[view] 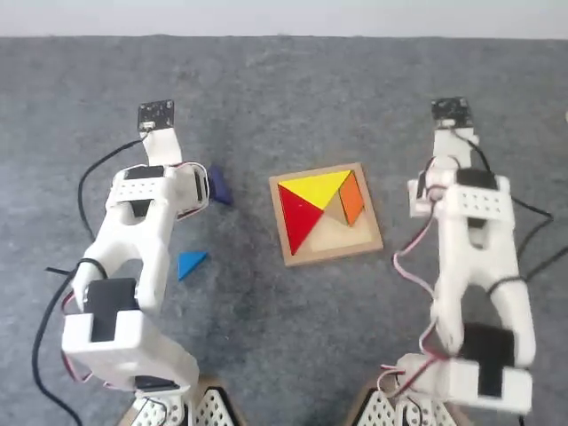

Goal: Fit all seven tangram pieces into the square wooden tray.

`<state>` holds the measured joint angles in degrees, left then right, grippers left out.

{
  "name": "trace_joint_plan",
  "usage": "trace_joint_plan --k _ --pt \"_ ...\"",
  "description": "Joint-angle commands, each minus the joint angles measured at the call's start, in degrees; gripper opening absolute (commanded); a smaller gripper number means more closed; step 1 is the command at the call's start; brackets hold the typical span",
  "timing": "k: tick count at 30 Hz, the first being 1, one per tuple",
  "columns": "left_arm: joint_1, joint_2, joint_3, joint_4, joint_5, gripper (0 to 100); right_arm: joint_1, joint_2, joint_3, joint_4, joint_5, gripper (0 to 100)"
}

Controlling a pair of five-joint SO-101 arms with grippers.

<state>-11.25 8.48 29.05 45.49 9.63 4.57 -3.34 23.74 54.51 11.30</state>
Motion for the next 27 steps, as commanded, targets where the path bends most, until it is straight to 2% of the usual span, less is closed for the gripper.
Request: trace_joint_plan --k 1,3,9,19,27 --pt "-0.35 -2.02 -0.48 -0.97 0.35 22 0.31 6.64 -11.6 -0.4 1.41 23.6" --pt "-0.35 -2.02 -0.48 -0.97 0.35 22 -0.04 11.82 -17.41 2.07 2.64 23.6" --pt "-0.09 -2.02 -0.48 -0.79 0.35 22 0.22 23.43 -33.67 10.59 -0.35 23.6" --pt "-0.44 -2.02 1.01 -1.23 0.26 22 1.98 34.59 -47.21 10.77 -6.68 23.6" --pt "-0.44 -2.02 1.1 -1.23 0.26 22 4.7 44.0 -56.44 13.58 -15.38 23.6"
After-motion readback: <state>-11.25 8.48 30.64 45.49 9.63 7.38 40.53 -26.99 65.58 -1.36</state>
